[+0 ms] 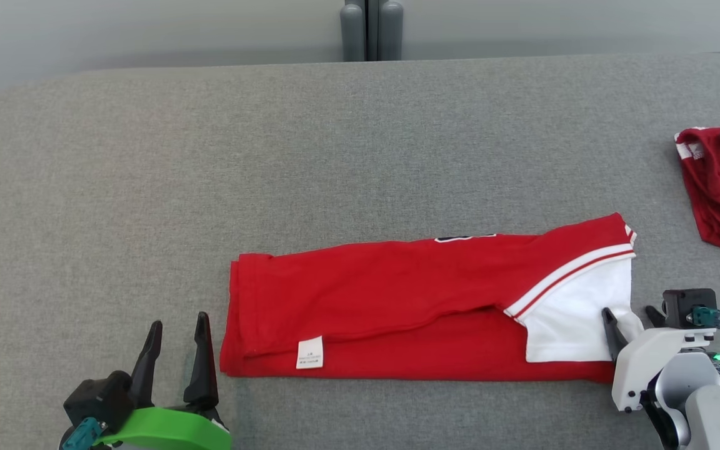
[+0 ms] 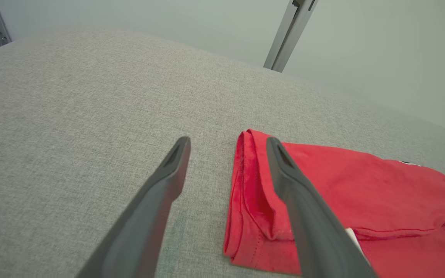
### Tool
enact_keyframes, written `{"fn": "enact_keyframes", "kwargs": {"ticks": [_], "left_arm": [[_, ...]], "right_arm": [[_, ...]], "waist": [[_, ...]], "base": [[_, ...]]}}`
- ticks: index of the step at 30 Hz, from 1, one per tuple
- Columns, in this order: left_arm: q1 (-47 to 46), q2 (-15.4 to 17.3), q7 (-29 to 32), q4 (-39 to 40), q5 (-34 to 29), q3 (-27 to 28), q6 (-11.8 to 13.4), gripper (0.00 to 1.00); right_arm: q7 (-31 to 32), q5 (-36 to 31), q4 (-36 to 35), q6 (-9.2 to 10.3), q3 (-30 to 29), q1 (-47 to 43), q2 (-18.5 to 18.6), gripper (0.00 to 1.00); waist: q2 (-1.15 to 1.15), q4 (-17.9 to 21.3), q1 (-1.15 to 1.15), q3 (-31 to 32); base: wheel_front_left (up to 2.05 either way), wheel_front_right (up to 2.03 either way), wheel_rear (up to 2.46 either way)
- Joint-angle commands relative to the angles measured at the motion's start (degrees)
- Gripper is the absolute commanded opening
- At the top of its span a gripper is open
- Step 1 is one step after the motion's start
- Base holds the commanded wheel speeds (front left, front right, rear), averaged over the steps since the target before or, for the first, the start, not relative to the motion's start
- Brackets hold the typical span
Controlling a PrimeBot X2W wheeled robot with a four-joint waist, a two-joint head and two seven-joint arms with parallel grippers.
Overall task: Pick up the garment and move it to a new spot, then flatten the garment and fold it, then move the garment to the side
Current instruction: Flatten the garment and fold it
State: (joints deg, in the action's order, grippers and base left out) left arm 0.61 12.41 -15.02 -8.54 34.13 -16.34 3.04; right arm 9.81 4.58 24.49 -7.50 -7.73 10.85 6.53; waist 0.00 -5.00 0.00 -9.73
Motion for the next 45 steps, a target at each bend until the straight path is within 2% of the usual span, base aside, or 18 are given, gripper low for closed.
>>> {"fn": "enact_keyframes", "kwargs": {"ticks": [1, 2, 3, 5, 6, 12, 18, 25, 30, 38, 45], "left_arm": [[0.3, -0.2, -0.2, -0.2, -0.8, 0.4, -0.3, 1.0], [0.4, -0.3, -0.2, -0.3, -0.9, 0.4, -0.3, 1.0], [0.6, -0.6, -0.2, -0.4, -1.0, 0.4, -0.4, 1.0], [0.8, -0.8, -0.2, -0.7, -1.3, 0.4, -0.5, 1.0], [0.8, -0.9, -0.2, -0.8, -1.4, 0.3, -0.6, 1.0], [0.5, -1.6, -0.2, -1.7, -2.3, 0.0, -1.1, 1.0], [0.5, -1.9, -0.2, -2.0, -3.0, 0.0, -1.4, 1.0], [0.3, -2.6, -0.2, -2.2, -3.5, 0.0, -1.6, 1.0], [-0.6, -2.8, -0.2, -2.6, -3.9, -0.3, -2.0, 1.0], [-1.6, -3.0, -0.2, -3.3, -4.0, -0.4, -2.1, 1.0], [-1.9, -3.6, -0.2, -3.7, -3.8, 0.0, -2.5, 1.0]], "right_arm": [[0.5, 0.5, 1.6, 0.01, 1.3, -0.2, -0.3, 0.96], [0.7, 0.7, 2.2, 0.0, 1.9, -0.3, -0.5, 0.8], [0.8, 1.0, 2.8, -0.02, 2.7, -0.3, -0.7, 0.37], [0.9, 1.3, 3.6, -0.15, 3.7, 0.0, -0.9, 0.07], [0.9, 1.4, 4.0, -0.15, 4.1, 0.2, -1.1, 0.0], [-0.5, 1.5, 5.4, -0.06, 5.0, 3.1, -0.9, 0.0], [-2.3, 1.8, 4.0, 0.06, 2.2, 5.0, 1.2, 0.0], [-0.9, 2.3, -2.8, 0.06, -3.0, 2.5, 4.0, 0.0], [0.2, 3.1, -7.0, 0.06, -3.8, 1.3, 2.7, 0.0], [1.2, 6.7, -12.7, 0.05, 0.6, 1.7, -0.5, 0.0], [0.8, 10.0, -16.6, 0.05, 10.3, 2.7, -3.0, 0.0]], "waist": [[0.0, -0.4, 0.0, 0.1], [0.0, -0.5, 0.0, 0.2], [0.0, -0.5, 0.0, 0.3], [0.0, -0.5, 0.0, 0.6], [0.0, -0.4, 0.0, 0.8], [0.0, 0.9, 0.0, 1.8], [0.0, 3.1, 0.0, 2.6], [0.0, 6.4, 0.0, 3.0], [0.0, 7.3, 0.0, 2.8], [0.0, 6.2, 0.0, 3.0], [0.0, 4.0, 0.0, 3.7]], "base": [[0.0, 0.0, 0.0], [0.0, 0.0, 0.0], [0.0, 0.0, 0.0], [0.0, 0.0, 0.0], [0.0, 0.0, 0.0], [0.0, 0.0, 0.0], [0.0, 0.0, 0.0], [0.0, 0.0, 0.0], [0.0, 0.0, 0.0], [0.0, 0.0, 0.0], [0.0, 0.0, 0.0]]}}
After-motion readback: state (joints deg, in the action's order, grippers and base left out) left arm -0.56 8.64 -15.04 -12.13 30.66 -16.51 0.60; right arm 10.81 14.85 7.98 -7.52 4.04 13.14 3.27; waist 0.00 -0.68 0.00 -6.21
